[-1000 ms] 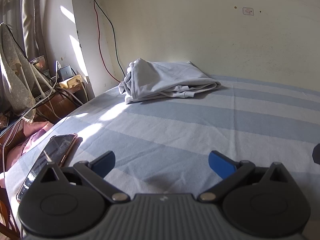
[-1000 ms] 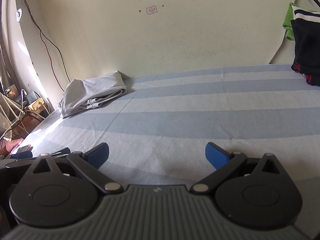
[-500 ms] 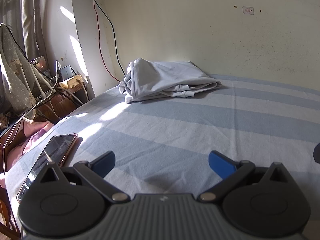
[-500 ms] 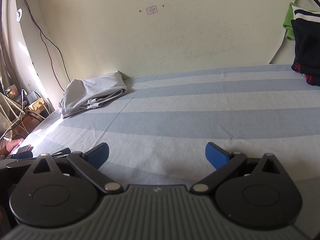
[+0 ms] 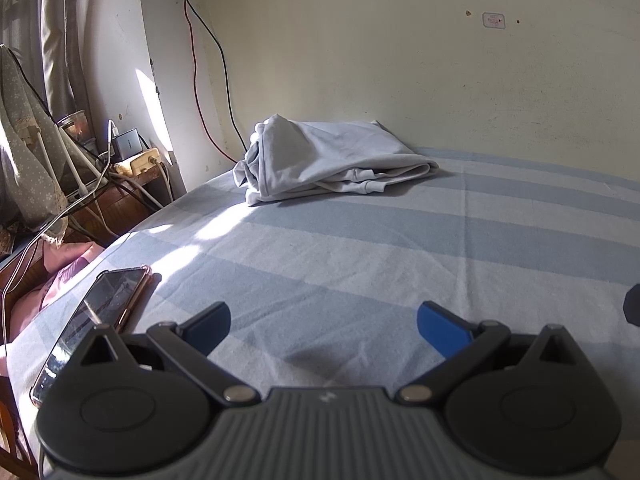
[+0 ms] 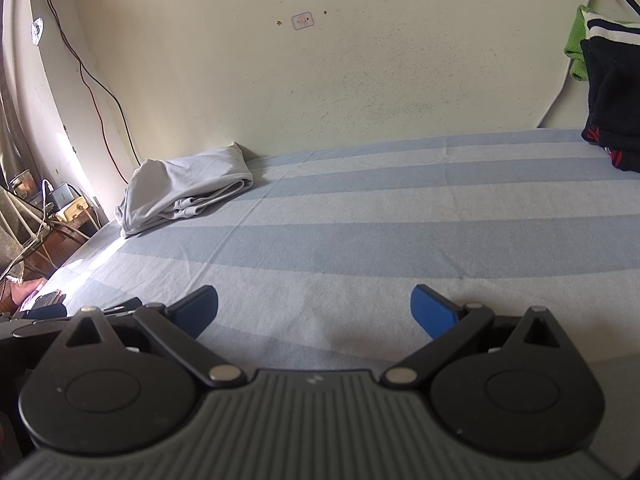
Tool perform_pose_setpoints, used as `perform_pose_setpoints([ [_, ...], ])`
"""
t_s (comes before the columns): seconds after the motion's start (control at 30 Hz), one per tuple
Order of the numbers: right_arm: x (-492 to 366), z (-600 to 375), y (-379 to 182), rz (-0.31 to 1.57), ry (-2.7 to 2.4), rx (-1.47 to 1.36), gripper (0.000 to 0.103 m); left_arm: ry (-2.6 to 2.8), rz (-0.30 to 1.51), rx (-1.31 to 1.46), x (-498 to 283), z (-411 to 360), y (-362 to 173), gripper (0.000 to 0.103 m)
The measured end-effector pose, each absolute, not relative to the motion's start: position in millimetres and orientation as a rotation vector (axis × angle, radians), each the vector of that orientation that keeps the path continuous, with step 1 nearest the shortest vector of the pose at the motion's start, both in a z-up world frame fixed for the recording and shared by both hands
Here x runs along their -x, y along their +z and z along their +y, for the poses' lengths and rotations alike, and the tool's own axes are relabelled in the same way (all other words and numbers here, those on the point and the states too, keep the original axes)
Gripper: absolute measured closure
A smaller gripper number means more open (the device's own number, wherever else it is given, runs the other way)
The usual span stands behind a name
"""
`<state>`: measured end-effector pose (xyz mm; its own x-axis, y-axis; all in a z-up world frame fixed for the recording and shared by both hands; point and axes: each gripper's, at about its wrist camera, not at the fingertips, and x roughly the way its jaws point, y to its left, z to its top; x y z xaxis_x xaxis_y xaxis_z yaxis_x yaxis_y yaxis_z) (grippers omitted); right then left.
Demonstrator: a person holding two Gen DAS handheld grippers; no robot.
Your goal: Fold small clothes
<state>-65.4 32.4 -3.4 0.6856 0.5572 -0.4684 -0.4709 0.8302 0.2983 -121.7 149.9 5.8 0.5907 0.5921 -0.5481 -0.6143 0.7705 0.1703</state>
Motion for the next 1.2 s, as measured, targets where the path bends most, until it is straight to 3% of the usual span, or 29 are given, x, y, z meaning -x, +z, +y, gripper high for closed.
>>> perform_pose_setpoints([
  [1.2, 65.4, 31.8, -2.9, 0.574, 0.580, -0.160, 0.000, 0.693, 0.620, 0.030, 121.2, 148.4, 6.1, 0.000],
])
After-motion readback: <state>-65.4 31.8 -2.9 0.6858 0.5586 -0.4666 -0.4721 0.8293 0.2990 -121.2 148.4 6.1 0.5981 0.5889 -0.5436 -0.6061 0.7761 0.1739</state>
